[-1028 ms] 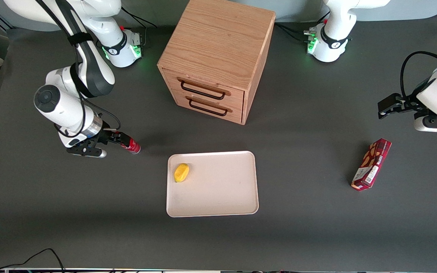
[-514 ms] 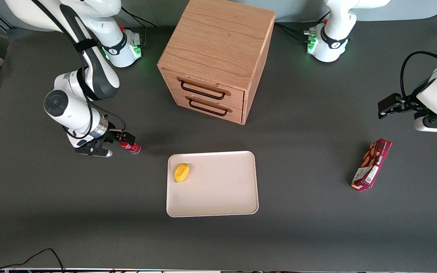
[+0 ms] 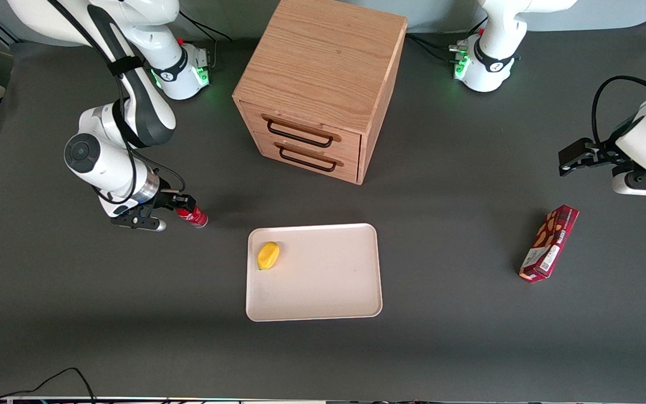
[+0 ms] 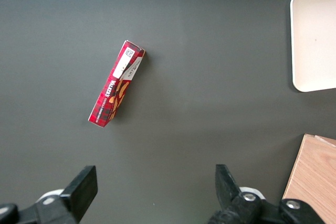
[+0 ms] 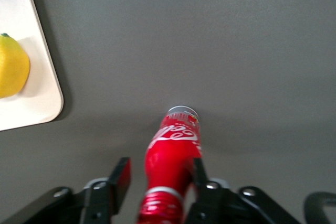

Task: Place coke bottle on tray
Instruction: 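Close the right gripper around the red Coca-Cola bottle, then lift the bottle and carry it onto the white tray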

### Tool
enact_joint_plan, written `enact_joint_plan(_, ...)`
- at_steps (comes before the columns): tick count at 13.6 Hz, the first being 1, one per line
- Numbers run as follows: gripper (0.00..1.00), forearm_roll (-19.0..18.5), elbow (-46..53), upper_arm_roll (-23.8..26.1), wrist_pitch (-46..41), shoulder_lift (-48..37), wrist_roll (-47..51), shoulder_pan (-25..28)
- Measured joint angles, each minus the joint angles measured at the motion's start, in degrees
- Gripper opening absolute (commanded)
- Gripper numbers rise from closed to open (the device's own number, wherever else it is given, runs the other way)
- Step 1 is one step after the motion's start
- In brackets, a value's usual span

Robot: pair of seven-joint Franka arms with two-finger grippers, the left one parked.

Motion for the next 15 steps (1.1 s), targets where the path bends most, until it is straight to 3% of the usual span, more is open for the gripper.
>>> enact_joint_plan(9, 0.0, 0.0, 2.9, 1.0, -3.4, -0.7, 0.0, 0.0)
enact_joint_plan(15, 0.0, 0.1, 29.5, 2.0, -23.1, -1.8, 0.3, 1.6)
